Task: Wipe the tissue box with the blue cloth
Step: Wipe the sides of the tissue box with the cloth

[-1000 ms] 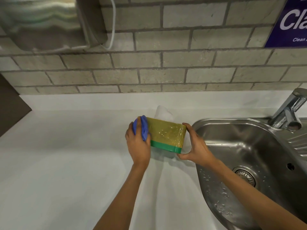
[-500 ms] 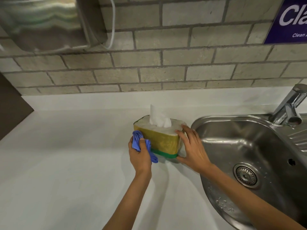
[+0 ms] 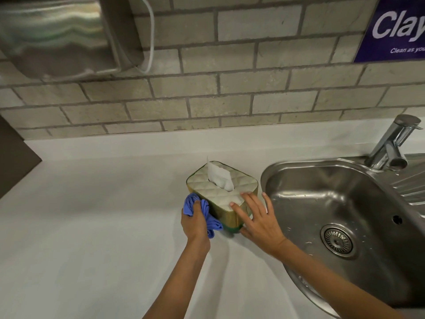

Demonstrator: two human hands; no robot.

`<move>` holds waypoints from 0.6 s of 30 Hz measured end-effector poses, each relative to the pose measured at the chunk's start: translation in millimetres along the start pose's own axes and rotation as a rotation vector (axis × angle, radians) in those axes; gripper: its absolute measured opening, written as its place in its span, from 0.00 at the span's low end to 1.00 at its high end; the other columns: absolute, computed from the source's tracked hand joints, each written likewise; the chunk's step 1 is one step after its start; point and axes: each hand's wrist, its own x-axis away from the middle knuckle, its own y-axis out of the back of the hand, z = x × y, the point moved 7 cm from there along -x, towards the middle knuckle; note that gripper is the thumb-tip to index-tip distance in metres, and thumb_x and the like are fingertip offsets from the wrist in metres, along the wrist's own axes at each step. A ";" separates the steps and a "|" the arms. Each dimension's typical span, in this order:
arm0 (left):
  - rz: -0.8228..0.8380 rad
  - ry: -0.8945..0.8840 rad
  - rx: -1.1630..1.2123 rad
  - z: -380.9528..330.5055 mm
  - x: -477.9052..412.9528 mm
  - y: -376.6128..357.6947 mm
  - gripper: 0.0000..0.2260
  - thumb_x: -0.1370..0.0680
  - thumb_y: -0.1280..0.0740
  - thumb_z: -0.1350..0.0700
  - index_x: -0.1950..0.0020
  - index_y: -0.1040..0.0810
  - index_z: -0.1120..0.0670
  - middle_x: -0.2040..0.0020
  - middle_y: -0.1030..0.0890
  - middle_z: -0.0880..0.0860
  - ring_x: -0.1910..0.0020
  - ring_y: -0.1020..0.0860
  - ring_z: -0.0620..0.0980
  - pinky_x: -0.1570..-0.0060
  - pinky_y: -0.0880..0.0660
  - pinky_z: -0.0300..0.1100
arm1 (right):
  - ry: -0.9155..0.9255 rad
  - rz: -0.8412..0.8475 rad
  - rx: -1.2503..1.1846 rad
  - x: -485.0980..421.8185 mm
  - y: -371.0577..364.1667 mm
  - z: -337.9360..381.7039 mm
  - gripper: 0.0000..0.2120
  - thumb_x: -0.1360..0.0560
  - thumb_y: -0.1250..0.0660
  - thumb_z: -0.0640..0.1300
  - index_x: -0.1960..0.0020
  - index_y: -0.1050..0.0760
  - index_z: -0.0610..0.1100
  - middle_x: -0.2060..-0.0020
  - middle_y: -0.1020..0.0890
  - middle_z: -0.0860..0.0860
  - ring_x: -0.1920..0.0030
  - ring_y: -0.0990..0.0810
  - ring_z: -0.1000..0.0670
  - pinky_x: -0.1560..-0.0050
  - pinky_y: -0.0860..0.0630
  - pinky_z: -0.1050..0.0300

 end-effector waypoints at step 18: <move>0.058 0.035 -0.071 -2.2 -3.0 2.8 0.11 0.22 0.38 0.54 0.43 0.25 0.59 0.56 0.22 0.56 0.56 0.24 0.54 0.64 0.27 0.42 | -0.409 -0.073 -0.257 3.1 15.2 -34.3 0.40 0.36 0.36 0.66 0.33 0.34 0.42 0.38 0.29 0.43 0.38 0.32 0.45 0.34 0.39 0.44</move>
